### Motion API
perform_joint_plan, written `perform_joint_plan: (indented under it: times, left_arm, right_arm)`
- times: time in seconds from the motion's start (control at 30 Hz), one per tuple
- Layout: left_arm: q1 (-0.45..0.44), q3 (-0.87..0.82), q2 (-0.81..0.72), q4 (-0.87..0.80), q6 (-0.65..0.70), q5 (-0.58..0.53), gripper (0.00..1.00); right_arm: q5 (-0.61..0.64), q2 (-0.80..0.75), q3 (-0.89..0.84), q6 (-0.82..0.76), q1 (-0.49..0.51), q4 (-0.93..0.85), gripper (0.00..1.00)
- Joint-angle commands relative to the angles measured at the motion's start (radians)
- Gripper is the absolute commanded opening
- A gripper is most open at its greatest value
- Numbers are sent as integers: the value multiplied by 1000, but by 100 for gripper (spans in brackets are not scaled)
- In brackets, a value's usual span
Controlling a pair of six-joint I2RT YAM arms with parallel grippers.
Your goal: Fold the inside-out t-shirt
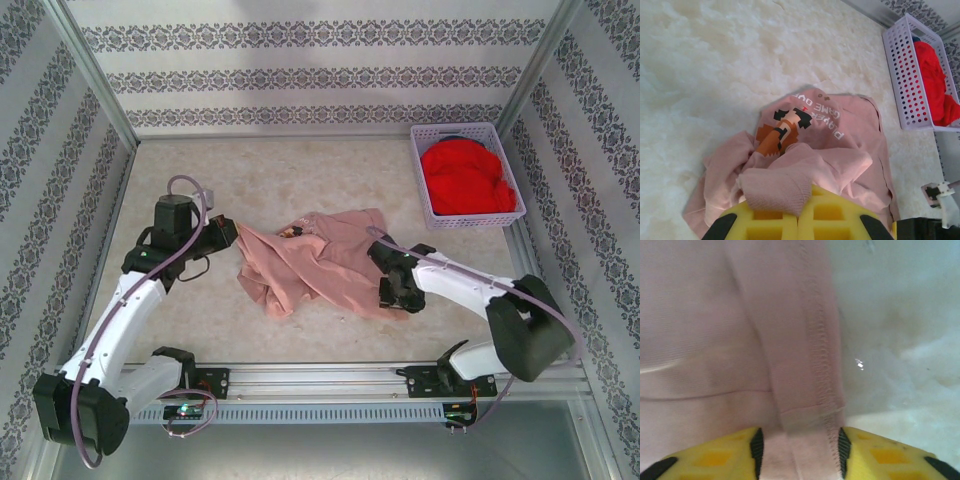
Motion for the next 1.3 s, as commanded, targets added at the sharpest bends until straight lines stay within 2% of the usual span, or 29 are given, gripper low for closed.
perform_joint_plan:
  times: [0.0,0.13,0.27,0.37,0.53,0.7,0.8,0.93,1.03,1.1,1.2,1.27]
  left_arm:
    - [32,44,-1,-42,24,28,0]
    - [59,49,1,-46,28,39,0]
    - [98,53,-2,-47,16,40,0]
    - [160,83,-3,-65,9,41,0]
    - [320,206,7,-142,29,16,0]
    - [400,268,23,-106,-12,1,0]
    - [428,362,72,-131,-5,4,0]
    - [430,510,138,-165,13,16,0]
    - [430,580,165,-186,27,22,0]
    - [430,569,166,-190,24,38,0]
    - [430,471,130,-187,29,44,0]
    - [430,402,100,-209,54,16,0]
  right_arm:
    - [75,32,11,9,8,-46,39]
    - [78,57,16,-12,4,-48,26]
    - [85,56,51,-61,-11,-52,7]
    - [89,1,133,-152,-30,-48,1]
    - [-71,-99,250,-309,-112,-7,0]
    - [-349,-196,282,-367,-254,77,0]
    - [-561,-262,290,-361,-357,185,0]
    - [-802,-315,303,-270,-473,397,0]
    - [-863,-318,331,-270,-477,471,0]
    - [-872,-312,305,-273,-465,492,0]
    - [-812,-282,208,-254,-440,462,0]
    - [-694,-260,132,-238,-401,411,2]
